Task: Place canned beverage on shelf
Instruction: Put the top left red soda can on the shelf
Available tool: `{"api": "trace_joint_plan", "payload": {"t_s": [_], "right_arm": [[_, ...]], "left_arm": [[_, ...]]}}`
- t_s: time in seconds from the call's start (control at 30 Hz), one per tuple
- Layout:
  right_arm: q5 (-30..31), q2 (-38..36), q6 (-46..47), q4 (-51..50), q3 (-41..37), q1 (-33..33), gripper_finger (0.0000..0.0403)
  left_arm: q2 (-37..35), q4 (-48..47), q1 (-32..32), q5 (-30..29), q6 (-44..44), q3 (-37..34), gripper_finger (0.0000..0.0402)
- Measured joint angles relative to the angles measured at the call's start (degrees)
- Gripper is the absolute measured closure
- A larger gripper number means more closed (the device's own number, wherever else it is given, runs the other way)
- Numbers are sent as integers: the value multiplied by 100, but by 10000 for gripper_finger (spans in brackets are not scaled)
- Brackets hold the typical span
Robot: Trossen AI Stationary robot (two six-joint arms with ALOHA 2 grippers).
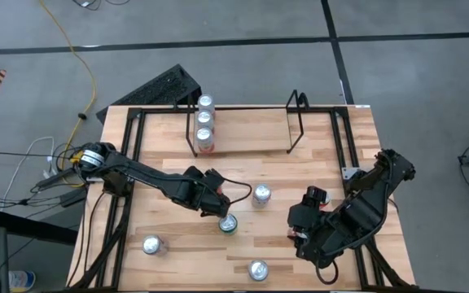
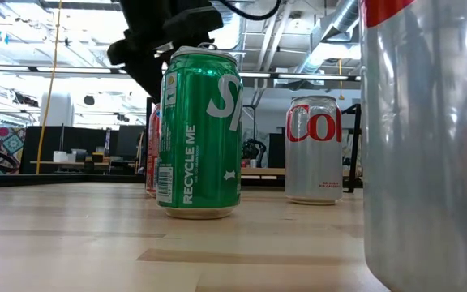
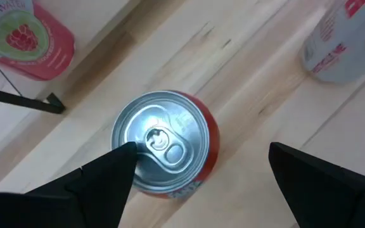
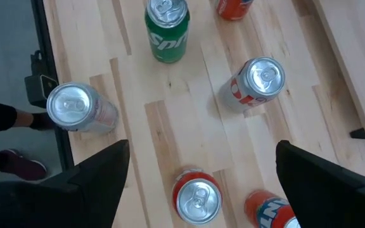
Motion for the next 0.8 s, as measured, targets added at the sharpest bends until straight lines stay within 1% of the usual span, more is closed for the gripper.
{"api": "trace_joint_plan", "payload": {"t_s": [0.07, 0.17, 0.3, 0.4, 0.53, 0.63, 0.73, 0.8], "right_arm": [[0, -2, 2, 0, 0, 13, 33], [0, -2, 2, -1, 0, 36, 33], [-2, -2, 0, -2, 0, 36, 33], [0, -2, -19, -2, 0, 39, 33], [0, -2, -22, 0, 0, 76, 33], [2, -4, -16, -2, 0, 129, 33], [2, -4, -2, -2, 0, 154, 33], [2, -4, -2, -4, 0, 186, 33]], "left_arm": [[-27, 152, -9, -13, -67, -168, 58], [-27, 189, -68, -69, -118, -239, 59], [-27, 249, -89, 40, 36, -229, 74], [-27, 281, -147, 171, 535, -219, 95], [-37, 253, -249, 332, 1423, -219, 124], [-81, 142, -277, 417, 1906, -222, 138], [-181, -59, -271, 510, 2245, -234, 147], [-281, -225, -253, 468, 2345, -242, 150]]}}
